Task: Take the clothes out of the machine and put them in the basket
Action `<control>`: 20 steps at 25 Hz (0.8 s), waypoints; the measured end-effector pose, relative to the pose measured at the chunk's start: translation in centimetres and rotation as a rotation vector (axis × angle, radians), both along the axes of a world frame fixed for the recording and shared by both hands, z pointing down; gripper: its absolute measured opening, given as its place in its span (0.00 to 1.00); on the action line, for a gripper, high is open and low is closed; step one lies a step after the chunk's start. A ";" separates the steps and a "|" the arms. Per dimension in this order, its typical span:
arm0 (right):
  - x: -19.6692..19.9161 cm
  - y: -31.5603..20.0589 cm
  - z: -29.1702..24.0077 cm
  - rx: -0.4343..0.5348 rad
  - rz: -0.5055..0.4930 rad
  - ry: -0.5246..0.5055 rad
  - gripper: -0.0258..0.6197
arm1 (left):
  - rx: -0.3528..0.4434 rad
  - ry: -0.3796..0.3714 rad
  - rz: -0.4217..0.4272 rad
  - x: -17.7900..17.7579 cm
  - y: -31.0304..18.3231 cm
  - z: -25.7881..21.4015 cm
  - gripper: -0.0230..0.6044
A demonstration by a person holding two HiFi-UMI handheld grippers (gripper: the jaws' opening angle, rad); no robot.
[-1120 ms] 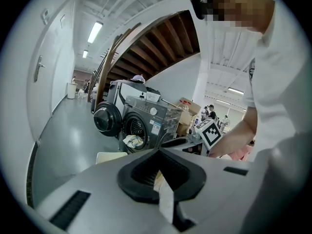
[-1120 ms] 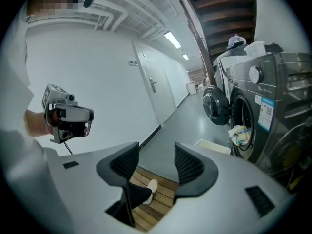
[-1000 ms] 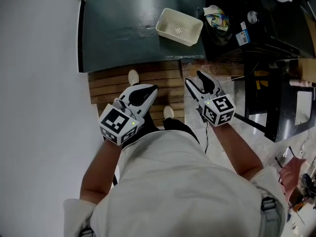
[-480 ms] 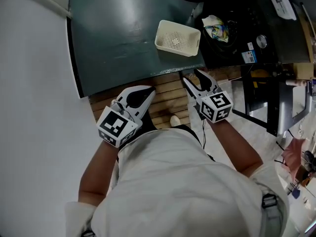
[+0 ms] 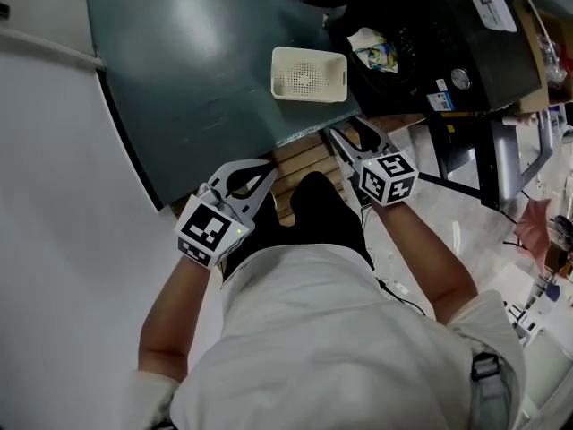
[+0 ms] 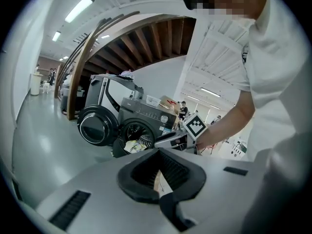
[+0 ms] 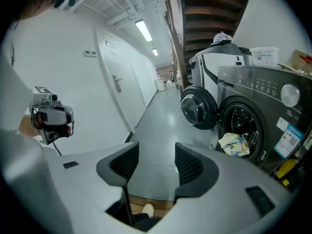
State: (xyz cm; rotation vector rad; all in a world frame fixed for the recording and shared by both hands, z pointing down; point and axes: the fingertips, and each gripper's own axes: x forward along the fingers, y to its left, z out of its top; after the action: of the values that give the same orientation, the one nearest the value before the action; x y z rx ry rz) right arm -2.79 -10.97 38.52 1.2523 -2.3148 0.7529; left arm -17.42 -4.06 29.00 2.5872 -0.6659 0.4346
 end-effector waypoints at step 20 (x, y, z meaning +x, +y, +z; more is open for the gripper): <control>18.6 -20.7 19.4 -0.118 0.323 0.266 0.59 | -0.124 0.031 0.304 11.0 -13.5 8.0 0.03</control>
State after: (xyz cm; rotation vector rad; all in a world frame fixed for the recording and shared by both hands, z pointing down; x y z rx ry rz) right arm 15.78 -31.67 57.89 1.5868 -1.8548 0.7595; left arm -6.38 -17.56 37.01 2.5755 -0.2255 0.5106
